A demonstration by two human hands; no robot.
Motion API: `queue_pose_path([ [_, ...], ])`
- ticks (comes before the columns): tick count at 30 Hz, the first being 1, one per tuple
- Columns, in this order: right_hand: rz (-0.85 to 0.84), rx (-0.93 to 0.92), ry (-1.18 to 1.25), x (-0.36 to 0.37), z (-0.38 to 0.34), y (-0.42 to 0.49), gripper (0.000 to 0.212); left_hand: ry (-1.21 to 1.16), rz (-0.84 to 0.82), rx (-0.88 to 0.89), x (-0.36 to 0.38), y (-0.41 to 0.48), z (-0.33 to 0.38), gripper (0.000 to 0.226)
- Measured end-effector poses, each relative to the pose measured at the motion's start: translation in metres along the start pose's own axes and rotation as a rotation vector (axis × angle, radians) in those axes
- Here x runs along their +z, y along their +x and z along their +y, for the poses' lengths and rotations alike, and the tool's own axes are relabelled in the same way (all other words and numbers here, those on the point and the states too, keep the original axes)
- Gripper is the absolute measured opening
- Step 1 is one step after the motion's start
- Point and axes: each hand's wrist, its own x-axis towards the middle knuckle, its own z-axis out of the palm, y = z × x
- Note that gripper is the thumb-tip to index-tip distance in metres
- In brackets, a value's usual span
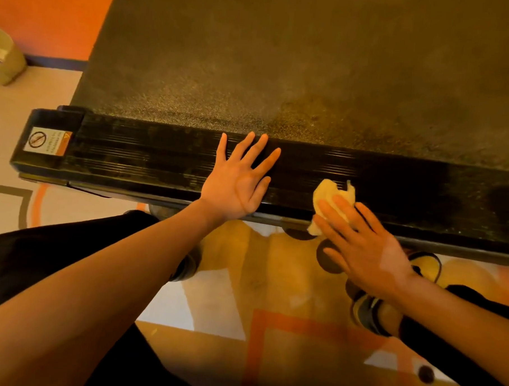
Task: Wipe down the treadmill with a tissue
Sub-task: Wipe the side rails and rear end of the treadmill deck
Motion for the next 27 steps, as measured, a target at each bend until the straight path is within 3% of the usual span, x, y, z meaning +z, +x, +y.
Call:
queue_pose_path([
  [3, -0.004, 0.064, 0.04, -0.002, 0.003, -0.011, 0.069, -0.009, 0.026, 0.001, 0.002, -0.001, 0.001, 0.059],
  [8, 0.057, 0.051, 0.086, -0.011, -0.052, 0.055, 0.07, -0.02, 0.011, -0.009, 0.002, -0.001, 0.0, 0.06],
  [12, -0.005, -0.035, 0.004, -0.006, -0.011, 0.02, 0.068, -0.016, 0.004, -0.004, 0.002, -0.001, 0.0, 0.06],
  [16, -0.067, 0.053, 0.018, -0.006, 0.034, -0.033, 0.068, -0.029, 0.02, -0.004, 0.001, 0.0, 0.001, 0.061],
  [23, 0.036, 0.213, 0.289, -0.024, -0.065, 0.05, 0.076, -0.025, 0.007, -0.002, -0.001, -0.001, 0.001, 0.061],
  [27, -0.01, 0.13, 0.191, -0.016, -0.027, 0.019, 0.079, -0.008, -0.001, 0.005, -0.001, -0.001, -0.001, 0.06],
])
